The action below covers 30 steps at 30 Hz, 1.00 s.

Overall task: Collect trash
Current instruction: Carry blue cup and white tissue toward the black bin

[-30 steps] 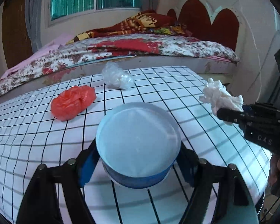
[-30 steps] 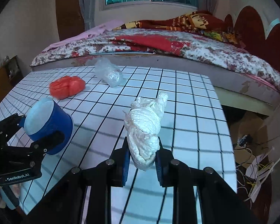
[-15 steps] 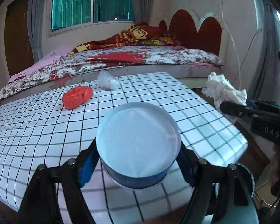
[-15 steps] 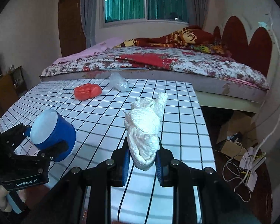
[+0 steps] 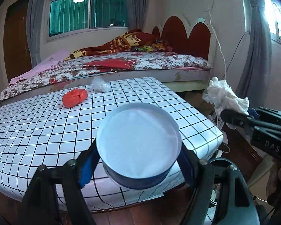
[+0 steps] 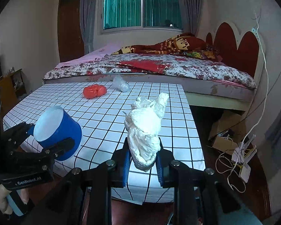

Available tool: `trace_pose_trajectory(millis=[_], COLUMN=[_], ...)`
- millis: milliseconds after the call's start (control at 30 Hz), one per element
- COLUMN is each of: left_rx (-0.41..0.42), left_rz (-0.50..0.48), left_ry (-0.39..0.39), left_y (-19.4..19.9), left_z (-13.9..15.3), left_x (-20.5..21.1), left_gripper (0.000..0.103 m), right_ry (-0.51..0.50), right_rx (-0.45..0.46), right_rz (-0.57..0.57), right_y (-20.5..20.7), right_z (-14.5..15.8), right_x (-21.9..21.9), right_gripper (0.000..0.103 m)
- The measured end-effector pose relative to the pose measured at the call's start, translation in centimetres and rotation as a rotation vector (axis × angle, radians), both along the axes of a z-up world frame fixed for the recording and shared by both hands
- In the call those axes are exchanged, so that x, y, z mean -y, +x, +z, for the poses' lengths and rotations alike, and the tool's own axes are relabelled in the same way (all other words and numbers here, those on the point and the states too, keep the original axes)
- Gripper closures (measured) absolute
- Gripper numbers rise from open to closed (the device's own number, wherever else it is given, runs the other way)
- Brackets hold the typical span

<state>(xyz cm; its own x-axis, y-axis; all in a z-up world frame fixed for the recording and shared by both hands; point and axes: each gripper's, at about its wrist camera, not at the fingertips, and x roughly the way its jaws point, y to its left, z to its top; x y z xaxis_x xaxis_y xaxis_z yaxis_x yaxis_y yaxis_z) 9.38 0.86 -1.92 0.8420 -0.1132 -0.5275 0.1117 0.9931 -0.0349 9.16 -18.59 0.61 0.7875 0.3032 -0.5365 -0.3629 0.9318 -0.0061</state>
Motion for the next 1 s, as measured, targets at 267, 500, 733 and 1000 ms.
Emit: trace_pose_trajectory(millis=[267, 500, 733, 1000], left_rx=[0.016, 0.016, 0.004, -0.014], left_rz=[-0.059, -0.116, -0.187, -0.263], left_ry=[0.01, 0.013, 0.017, 0.02], left_y=[-1.1, -1.4, -1.4, -1.5], left_z=[-0.3, -0.6, -1.0, -1.9], left_x=[2.9, 6.0, 9.3, 12.8], left_gripper=[0.026, 0.026, 0.026, 0.026], right_ry=[0.005, 0.023, 0.031, 0.031], right_rx=[0.003, -0.007, -0.03, -0.054], right_rz=[-0.034, -0.114, -0.193, -0.261], right_y=[-2.3, -3.2, -4.4, -5.6], right_z=[-0.7, -1.5, -2.7, -4.0], right_x=[2.3, 6.4, 10.9, 15.3], right_gripper=[0.077, 0.077, 0.077, 0.077])
